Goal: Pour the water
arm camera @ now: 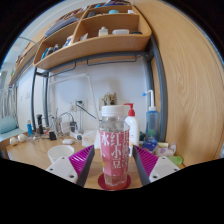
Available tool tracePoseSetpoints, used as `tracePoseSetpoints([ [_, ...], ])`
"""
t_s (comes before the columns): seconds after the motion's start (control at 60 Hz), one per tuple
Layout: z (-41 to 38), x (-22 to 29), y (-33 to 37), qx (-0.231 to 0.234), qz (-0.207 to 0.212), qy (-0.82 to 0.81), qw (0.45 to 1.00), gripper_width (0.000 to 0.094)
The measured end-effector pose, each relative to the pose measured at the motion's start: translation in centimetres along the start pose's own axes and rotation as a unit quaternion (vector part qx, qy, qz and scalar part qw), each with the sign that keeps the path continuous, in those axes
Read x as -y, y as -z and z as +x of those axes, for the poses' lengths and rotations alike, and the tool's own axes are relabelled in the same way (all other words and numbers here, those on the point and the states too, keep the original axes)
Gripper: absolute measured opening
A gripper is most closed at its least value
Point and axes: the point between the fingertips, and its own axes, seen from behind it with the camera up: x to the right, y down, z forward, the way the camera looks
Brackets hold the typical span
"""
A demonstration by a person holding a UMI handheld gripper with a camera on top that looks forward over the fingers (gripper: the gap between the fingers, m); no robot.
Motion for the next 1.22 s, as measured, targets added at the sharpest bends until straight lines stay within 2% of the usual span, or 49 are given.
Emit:
tracePoseSetpoints([
  [0.05, 0.0, 0.0, 1.1, -0.004, 0.000, -0.004, 1.000, 0.0854],
  [0.083, 0.0, 0.0, 2.0, -0.007, 0.000, -0.004, 1.000, 0.0863],
  [0.317, -0.2, -1.6, 9.6, -0.052, -0.015, 0.002, 0.999, 0.0854],
  [0.567, -0.5, -4.5, 14.4, -0.134, -0.058, 0.003, 0.989, 0.0857],
  [0.7, -2.5, -4.8, 16.0, -0.133, -0.063, -0.016, 0.989, 0.0857],
  [1.0, -4.0, -3.1, 18.4, -0.135, -0.034, -0.005, 0.990, 0.0854],
  [1.217, -3.6, -3.5, 18.7, -0.143, -0.042, -0.012, 0.989, 0.0850],
])
